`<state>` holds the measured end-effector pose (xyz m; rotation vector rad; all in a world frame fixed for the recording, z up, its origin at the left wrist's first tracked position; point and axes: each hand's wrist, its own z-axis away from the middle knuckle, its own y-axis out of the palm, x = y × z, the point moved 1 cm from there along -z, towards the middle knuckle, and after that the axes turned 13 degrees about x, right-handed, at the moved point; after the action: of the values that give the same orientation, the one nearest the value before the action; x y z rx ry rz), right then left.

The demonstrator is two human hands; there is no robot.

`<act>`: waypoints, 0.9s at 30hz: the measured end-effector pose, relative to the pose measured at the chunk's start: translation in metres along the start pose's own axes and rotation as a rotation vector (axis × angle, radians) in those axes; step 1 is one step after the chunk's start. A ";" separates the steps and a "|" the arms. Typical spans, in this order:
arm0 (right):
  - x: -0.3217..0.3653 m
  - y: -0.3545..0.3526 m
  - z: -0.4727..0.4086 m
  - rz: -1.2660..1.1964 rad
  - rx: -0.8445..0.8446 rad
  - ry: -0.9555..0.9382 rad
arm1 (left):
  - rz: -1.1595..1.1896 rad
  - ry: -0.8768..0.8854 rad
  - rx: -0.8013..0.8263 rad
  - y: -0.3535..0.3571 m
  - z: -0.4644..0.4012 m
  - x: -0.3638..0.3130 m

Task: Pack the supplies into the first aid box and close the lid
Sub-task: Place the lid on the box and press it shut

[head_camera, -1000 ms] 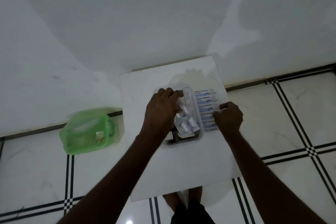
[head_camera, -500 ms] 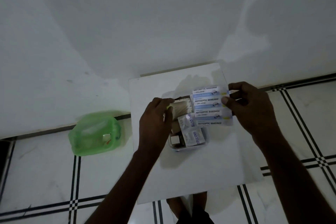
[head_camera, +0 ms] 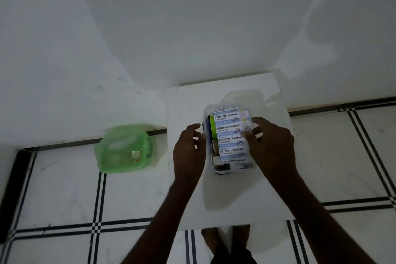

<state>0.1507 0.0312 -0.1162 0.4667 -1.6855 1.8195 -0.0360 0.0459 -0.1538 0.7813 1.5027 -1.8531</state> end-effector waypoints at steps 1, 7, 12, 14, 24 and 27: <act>-0.001 -0.001 0.003 0.028 -0.077 -0.013 | 0.025 -0.032 0.035 0.000 0.000 -0.001; -0.053 0.010 -0.008 -0.093 -0.101 0.335 | -0.038 -0.126 0.185 0.003 -0.008 -0.012; -0.074 0.040 -0.025 -0.037 0.281 0.431 | -0.071 -0.110 0.115 -0.005 -0.011 -0.018; -0.069 0.050 -0.026 0.025 0.280 0.391 | 0.008 -0.106 0.088 -0.009 -0.012 -0.015; -0.072 -0.036 -0.023 -0.323 0.064 0.336 | 0.065 -0.093 0.080 -0.008 -0.025 0.001; -0.046 -0.061 -0.017 -0.339 0.039 0.222 | 0.060 -0.115 0.123 0.004 -0.025 0.003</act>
<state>0.2270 0.0390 -0.1006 0.5121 -1.3337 1.5938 -0.0334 0.0692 -0.1624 0.7550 1.2907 -1.9255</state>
